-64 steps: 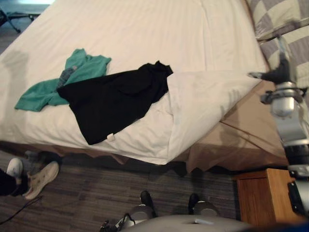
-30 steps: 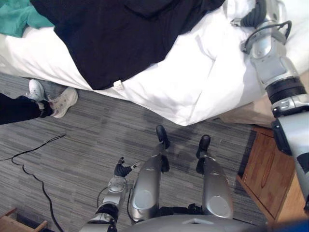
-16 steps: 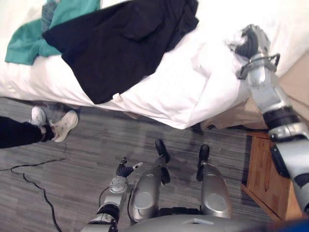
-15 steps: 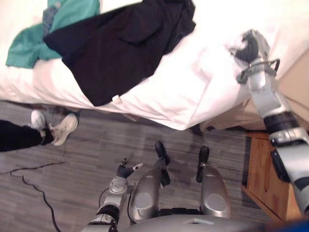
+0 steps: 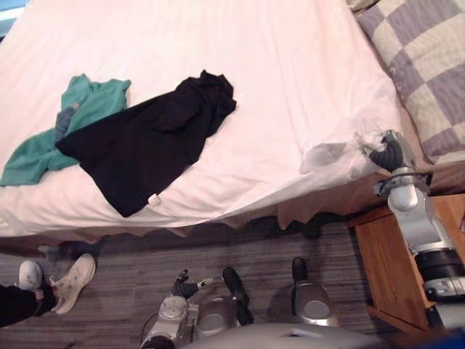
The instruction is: Tidy the bed and pick cloth on bed and put in laundry
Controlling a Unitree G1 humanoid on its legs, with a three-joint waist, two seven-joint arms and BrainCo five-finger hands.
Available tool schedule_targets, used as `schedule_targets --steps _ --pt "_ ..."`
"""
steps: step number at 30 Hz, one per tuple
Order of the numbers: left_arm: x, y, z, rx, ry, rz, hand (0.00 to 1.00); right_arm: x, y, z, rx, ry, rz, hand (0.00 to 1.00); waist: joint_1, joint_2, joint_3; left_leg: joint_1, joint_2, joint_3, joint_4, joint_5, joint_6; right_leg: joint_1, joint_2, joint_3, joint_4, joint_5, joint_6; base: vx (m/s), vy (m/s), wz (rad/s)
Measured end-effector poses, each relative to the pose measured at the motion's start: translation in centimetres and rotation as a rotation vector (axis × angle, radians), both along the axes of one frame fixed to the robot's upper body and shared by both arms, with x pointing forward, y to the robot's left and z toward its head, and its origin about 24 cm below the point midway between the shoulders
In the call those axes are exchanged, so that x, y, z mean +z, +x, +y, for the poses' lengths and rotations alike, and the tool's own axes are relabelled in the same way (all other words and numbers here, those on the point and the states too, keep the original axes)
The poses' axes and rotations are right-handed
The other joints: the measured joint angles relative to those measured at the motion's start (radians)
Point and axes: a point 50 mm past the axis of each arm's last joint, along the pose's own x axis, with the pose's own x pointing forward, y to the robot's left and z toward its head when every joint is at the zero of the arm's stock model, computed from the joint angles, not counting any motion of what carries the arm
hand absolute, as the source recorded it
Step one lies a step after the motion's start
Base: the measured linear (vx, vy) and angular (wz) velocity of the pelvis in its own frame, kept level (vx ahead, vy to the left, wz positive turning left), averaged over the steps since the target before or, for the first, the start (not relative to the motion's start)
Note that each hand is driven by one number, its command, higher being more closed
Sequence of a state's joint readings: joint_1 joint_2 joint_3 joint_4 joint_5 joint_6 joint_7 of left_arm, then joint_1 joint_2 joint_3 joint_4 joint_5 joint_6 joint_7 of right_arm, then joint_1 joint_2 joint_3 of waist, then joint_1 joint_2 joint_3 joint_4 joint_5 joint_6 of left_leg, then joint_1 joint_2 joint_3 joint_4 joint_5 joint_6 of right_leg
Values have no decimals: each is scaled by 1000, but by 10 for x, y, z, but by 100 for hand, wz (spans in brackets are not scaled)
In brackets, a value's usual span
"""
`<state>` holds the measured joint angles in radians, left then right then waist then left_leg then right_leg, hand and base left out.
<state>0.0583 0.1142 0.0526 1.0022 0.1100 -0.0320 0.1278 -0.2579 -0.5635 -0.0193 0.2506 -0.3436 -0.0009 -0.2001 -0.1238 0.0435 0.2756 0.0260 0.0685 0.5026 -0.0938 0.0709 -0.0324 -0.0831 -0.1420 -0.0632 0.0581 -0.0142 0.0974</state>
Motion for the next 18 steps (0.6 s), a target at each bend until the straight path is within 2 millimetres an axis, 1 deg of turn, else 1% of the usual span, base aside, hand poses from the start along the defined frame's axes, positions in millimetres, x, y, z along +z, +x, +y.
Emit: schedule_targets --steps 2,6,7,8,10,11,12,13,15,17,18 --pt "-2 -8 2 29 -4 23 0 -8 -6 -7 -28 56 17 0 -1 10 -7 15 3 28 1 -4 -1 8 6 24 -18 16 -4 9 0 -36" --pt "-6 -23 3 58 -17 54 0 -20 -16 -17 -93 144 26 0 -9 13 -17 28 9 68 8 -17 -1 13 14 60 -43 27 0 29 7 -33" --pt "-7 -28 4 80 -21 63 0 -25 -20 -21 -117 176 37 0 -18 12 -23 28 11 84 11 -25 -4 11 17 74 -53 33 -2 39 7 -30" --pt "-7 -30 4 90 -24 67 0 -26 -22 -24 -132 190 39 0 -21 11 -26 30 12 92 12 -25 -4 11 19 80 -58 40 -6 51 6 -37" --pt "-8 -36 3 109 -29 78 0 -29 -32 -39 -222 252 15 0 -27 12 -31 47 17 124 13 -34 -8 13 27 107 -59 45 -7 62 1 -41" --pt "-9 -37 3 113 -30 79 0 -29 -35 -43 -247 263 6 0 -28 12 -31 55 19 132 13 -37 -11 16 29 112 -58 45 -7 61 -14 -41" --pt "-9 -38 3 132 -36 80 0 -29 -41 -52 -294 273 -7 0 -27 13 -37 67 24 145 13 -41 -18 21 34 120 -57 45 -7 68 -33 -29" --pt "-10 -41 -1 142 -47 86 0 -33 -48 -58 -328 277 5 0 -28 14 -58 67 31 149 14 -43 -20 22 36 121 -55 45 -7 66 -38 -21" --pt "-11 -45 -1 151 -48 93 0 -38 -56 -64 -369 277 18 0 -27 13 -82 68 40 149 14 -44 -21 23 44 115 -51 44 -8 61 -43 -4" --pt "-11 -46 -2 161 -52 93 0 -34 -58 -67 -399 286 -10 0 -24 13 -85 77 43 150 9 -43 -22 25 48 110 -48 40 -11 13 -18 -1" --pt "-11 -46 -1 170 -54 92 0 -33 -60 -68 -425 306 -38 100 -21 12 -85 83 43 147 6 -43 -23 29 48 106 -47 34 -16 -24 -22 7"
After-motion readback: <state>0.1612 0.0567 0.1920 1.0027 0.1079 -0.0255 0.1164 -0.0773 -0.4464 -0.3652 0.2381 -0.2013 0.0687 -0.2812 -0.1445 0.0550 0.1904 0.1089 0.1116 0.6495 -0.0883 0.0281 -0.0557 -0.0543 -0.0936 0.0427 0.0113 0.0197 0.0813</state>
